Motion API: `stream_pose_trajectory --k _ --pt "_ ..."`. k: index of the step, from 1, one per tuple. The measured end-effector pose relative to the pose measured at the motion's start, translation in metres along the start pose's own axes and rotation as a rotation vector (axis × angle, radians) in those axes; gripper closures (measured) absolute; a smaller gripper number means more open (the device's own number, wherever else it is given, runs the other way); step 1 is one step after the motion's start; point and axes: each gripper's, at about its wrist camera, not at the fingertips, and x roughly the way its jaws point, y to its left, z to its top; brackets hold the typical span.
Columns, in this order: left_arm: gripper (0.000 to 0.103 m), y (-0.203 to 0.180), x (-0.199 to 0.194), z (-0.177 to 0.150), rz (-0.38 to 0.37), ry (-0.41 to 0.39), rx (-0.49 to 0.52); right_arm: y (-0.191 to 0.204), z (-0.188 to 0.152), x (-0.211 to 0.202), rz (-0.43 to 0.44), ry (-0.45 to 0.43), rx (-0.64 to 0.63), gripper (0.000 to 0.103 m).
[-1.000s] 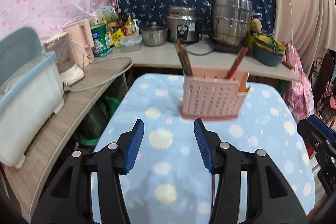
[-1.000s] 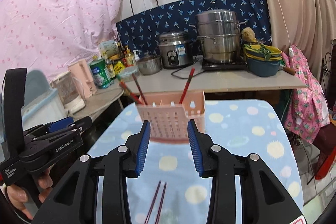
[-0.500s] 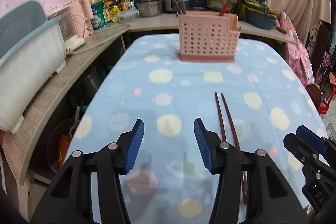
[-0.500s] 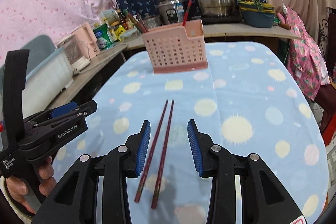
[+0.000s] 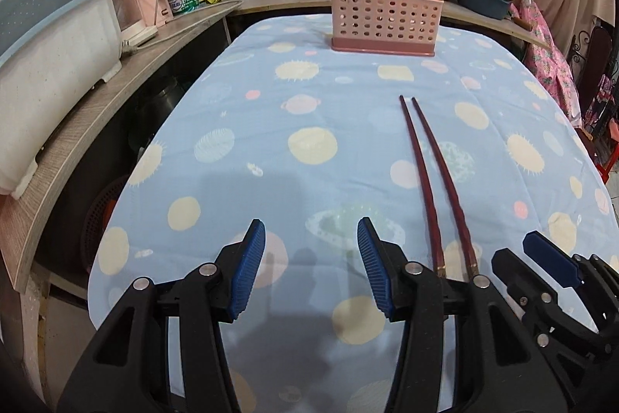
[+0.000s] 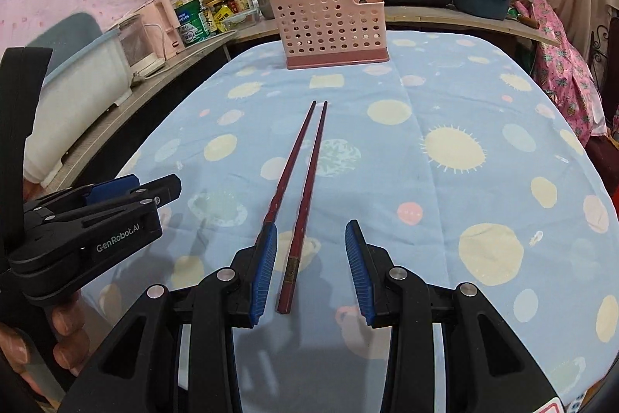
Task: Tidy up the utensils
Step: 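Move both open tools back to the last two dark brown chopsticks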
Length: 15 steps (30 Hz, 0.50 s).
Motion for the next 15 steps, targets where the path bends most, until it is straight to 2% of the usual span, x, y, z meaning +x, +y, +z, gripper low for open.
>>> stream_pose_trajectory --k 9,15 --pt "0.055 0.001 0.006 -0.011 -0.001 0.032 -0.004 0.011 -0.011 0.016 0.008 0.045 -0.021 0.068" --pt "0.055 0.003 0.008 -0.013 -0.006 0.043 -0.010 0.014 -0.015 0.025 -0.009 0.068 -0.040 0.081"
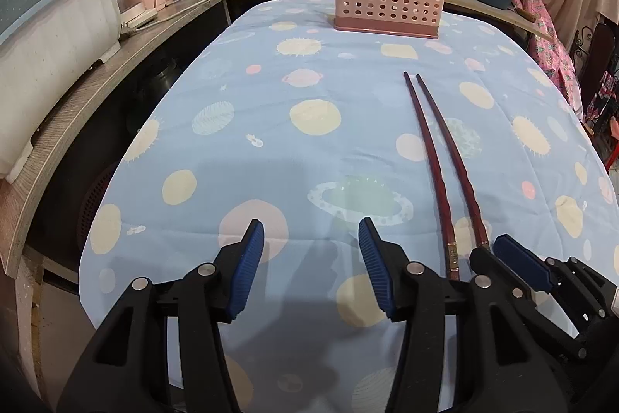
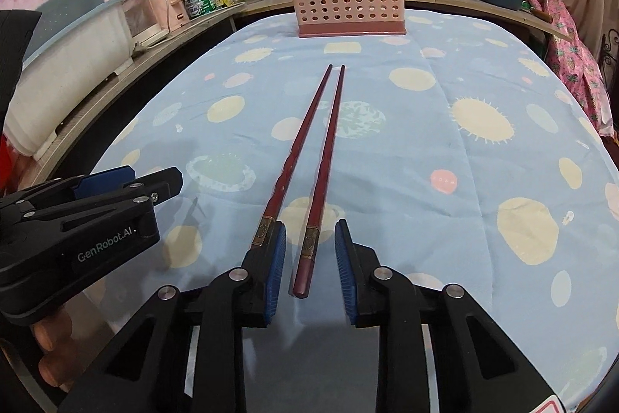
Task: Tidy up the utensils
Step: 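Grasp a dark brown chopstick with the right tool while the left tool grasps the other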
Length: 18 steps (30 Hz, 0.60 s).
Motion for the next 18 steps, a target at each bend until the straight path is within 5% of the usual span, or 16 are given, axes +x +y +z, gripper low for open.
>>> stream_pose_trajectory --k 8,18 --pt "0.054 0.000 0.003 -0.001 -0.005 0.010 -0.005 -0.002 -0.002 0.001 -0.024 -0.002 -0.013 0.092" --pt "0.039 -0.011 0.001 -0.004 -0.047 0.012 0.004 -0.027 -0.006 -0.008 -0.052 -0.017 0.063 0.096"
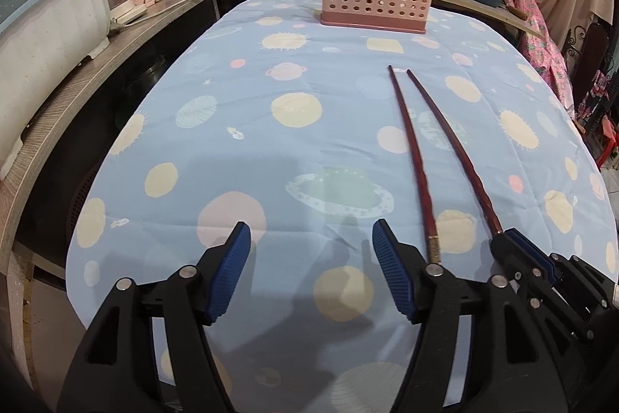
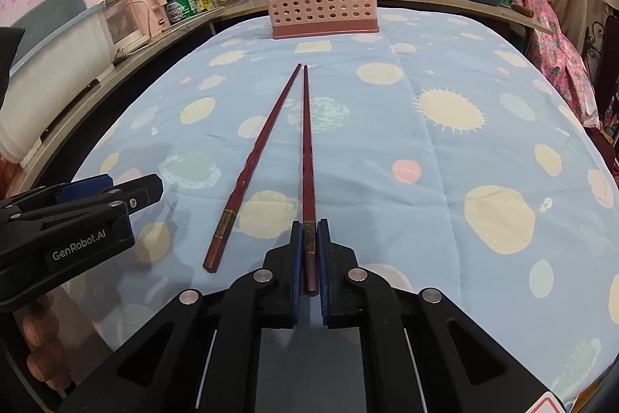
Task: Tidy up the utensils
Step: 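Grasp a dark brown chopstick with the right tool while the left tool grasps the other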
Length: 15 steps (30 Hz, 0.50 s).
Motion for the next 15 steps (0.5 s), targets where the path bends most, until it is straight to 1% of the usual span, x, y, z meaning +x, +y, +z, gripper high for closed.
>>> stream_pose_trajectory --k 5,8,15 --pt "0.033 -0.015 -0.002 -0.002 -0.054 0.007 0.012 -0.016 -0.001 -0.005 -0.015 0.001 0.036 0.096" --pt "0.032 -0.026 0.002 -0.004 -0.079 0.014 0.022 -0.022 -0.003 -0.007 -0.021 0.002 0.050 0.096" --pt "0.033 -0.041 0.017 -0.009 -0.087 0.050 0.038 -0.024 -0.005 -0.009 -0.019 0.002 0.054 0.096"
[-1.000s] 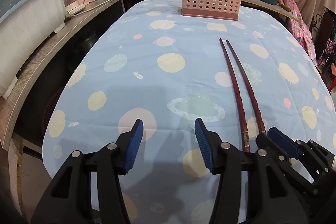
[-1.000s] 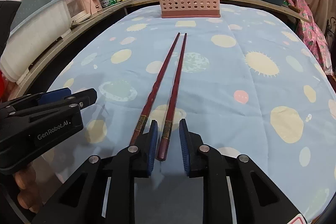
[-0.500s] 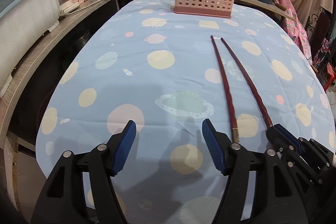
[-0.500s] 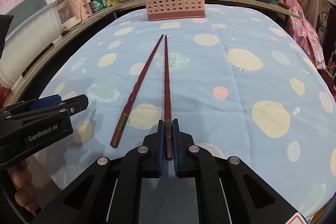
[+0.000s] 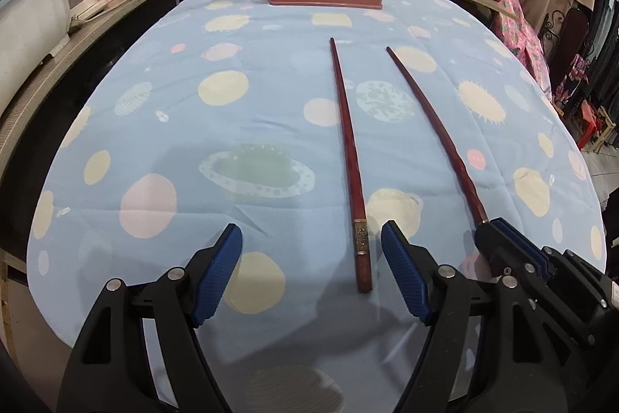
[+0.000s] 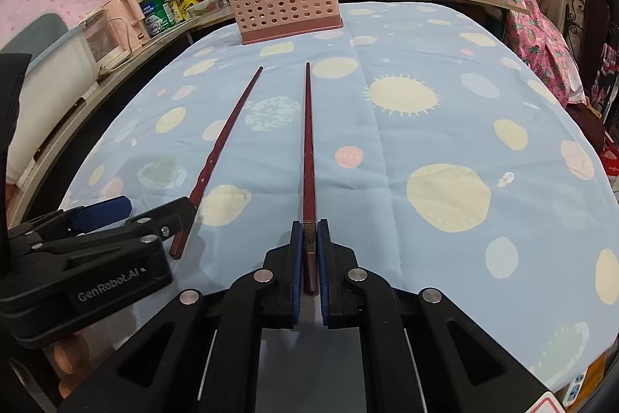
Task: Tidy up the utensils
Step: 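Grasp a dark brown chopstick with the right tool while the left tool grasps the other, then lift both dark brown chopsticks and lower them into the pink basket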
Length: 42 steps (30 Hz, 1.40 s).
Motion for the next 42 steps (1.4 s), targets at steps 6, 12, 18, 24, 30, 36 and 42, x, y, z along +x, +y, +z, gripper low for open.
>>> stream_pose_trajectory --k 6,12,18,24,30,36,42 --pt "0.051 -0.001 -0.002 -0.002 0.011 -0.009 0.020 0.000 0.000 0.000 0.001 0.000 0.001 0.096" --pt "0.093 0.002 -0.005 -0.002 -0.020 -0.001 0.023 0.001 -0.001 0.000 0.004 0.000 0.000 0.096" --pt "0.096 0.006 -0.011 -0.003 -0.051 0.009 0.007 0.002 -0.001 -0.006 0.018 -0.005 -0.003 0.096" --pt "0.096 0.011 -0.029 0.002 -0.061 -0.018 -0.007 0.005 0.005 -0.020 0.043 -0.034 -0.001 0.096" --pt "0.096 0.019 -0.056 0.016 -0.069 -0.067 -0.023 0.006 0.024 -0.047 0.072 -0.098 0.005 0.096" --pt "0.096 0.031 -0.089 0.046 -0.071 -0.153 -0.041 0.004 0.058 -0.077 0.086 -0.193 0.002 0.096" --pt "0.096 0.039 -0.117 0.088 -0.070 -0.254 -0.055 0.000 0.103 -0.100 0.104 -0.291 0.001 0.096"
